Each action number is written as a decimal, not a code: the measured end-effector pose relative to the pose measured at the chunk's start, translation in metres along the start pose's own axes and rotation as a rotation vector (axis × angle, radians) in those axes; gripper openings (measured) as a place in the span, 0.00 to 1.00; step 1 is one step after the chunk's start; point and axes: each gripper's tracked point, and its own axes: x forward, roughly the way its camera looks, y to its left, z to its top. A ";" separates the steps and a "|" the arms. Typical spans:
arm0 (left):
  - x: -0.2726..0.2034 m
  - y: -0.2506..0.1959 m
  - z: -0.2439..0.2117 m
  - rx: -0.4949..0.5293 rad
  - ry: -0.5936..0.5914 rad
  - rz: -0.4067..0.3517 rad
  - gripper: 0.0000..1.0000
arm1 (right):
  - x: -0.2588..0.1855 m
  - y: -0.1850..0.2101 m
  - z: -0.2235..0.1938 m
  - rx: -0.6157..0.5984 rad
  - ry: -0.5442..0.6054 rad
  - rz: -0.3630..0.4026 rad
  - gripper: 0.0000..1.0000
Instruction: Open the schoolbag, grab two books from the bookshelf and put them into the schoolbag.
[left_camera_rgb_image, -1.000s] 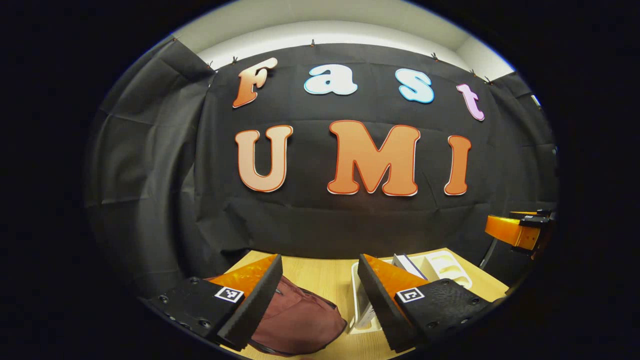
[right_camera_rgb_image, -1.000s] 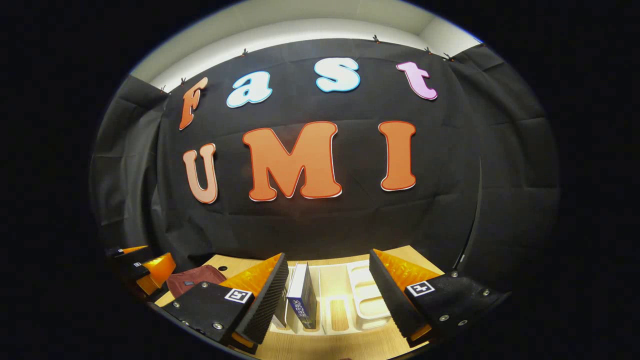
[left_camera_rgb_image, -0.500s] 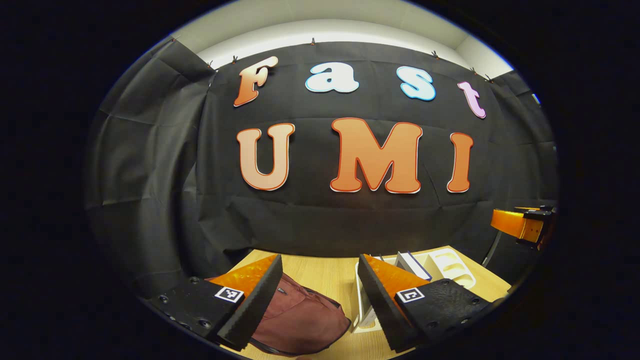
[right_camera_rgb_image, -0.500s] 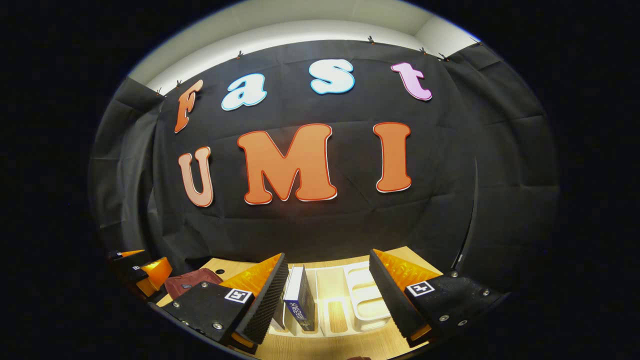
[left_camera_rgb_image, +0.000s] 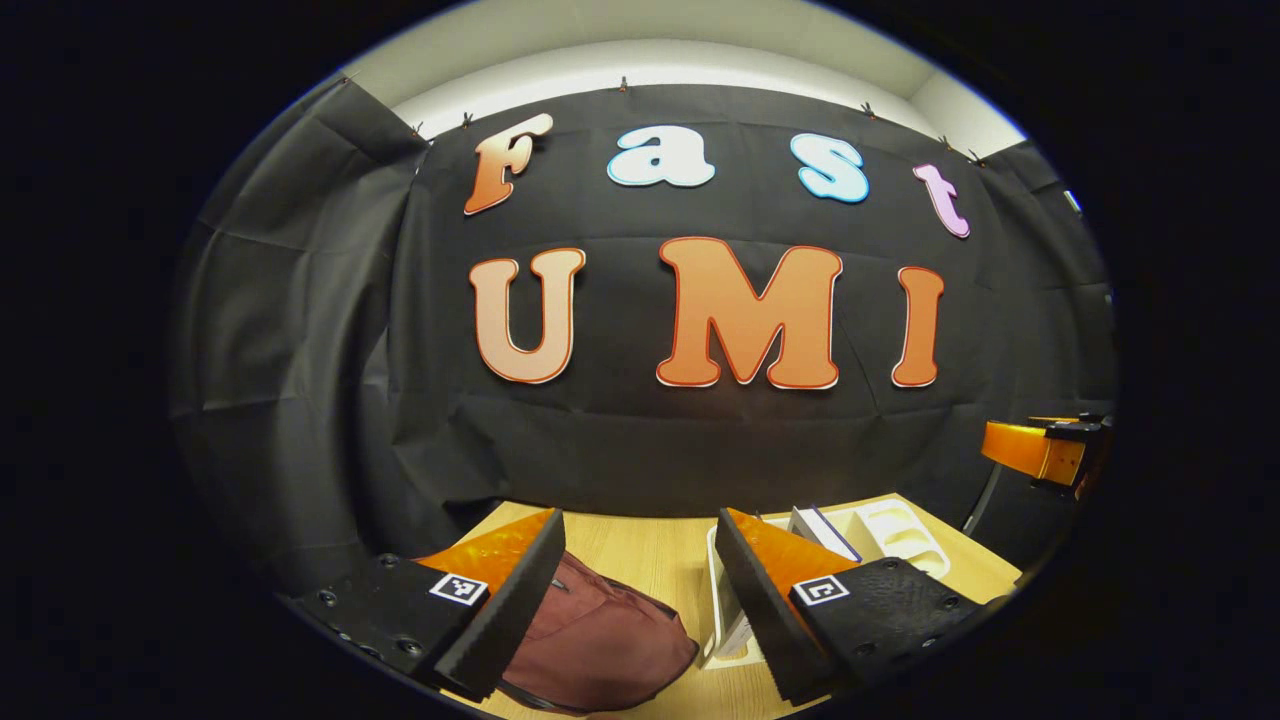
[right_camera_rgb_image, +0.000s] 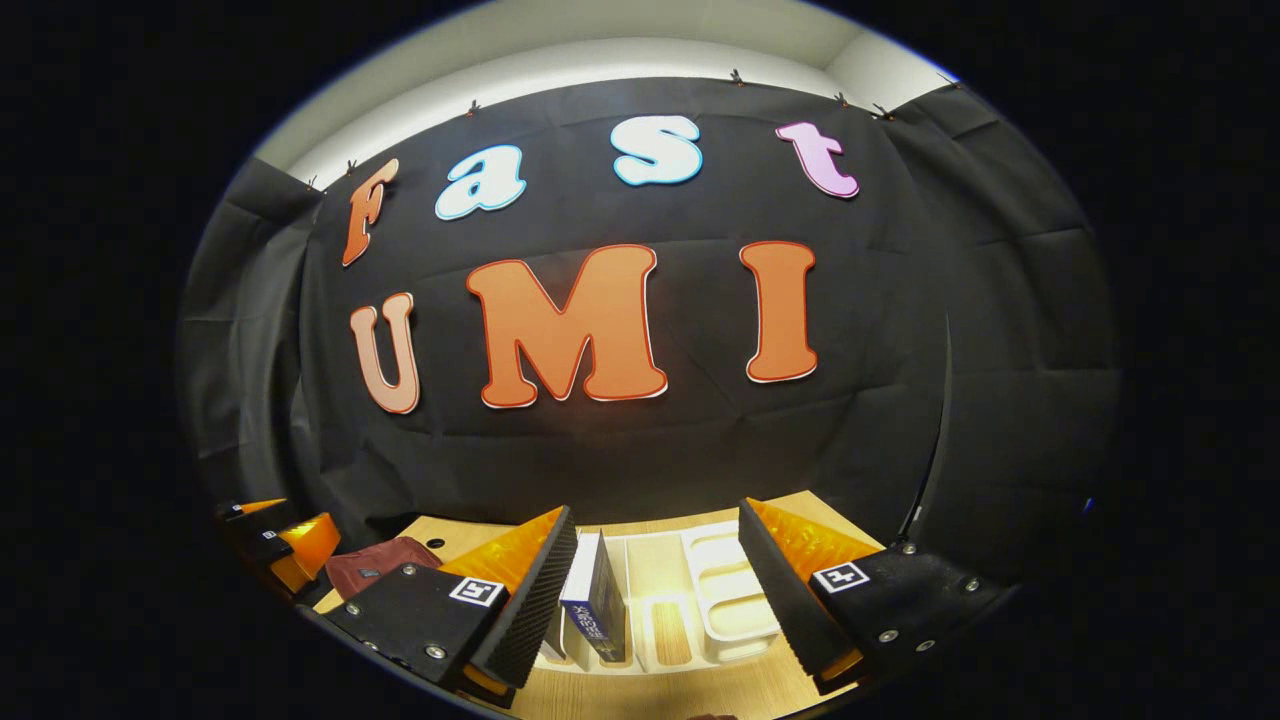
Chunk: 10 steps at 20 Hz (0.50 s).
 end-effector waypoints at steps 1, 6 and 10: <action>0.000 -0.002 0.001 0.000 0.000 -0.006 0.95 | 0.000 0.000 0.001 0.000 -0.001 -0.001 0.96; 0.002 -0.007 0.002 -0.016 -0.007 -0.025 0.95 | -0.003 0.005 0.003 -0.015 -0.003 0.016 0.96; 0.002 -0.009 0.000 -0.014 0.002 -0.030 0.95 | -0.003 0.006 0.001 -0.008 -0.001 0.017 1.00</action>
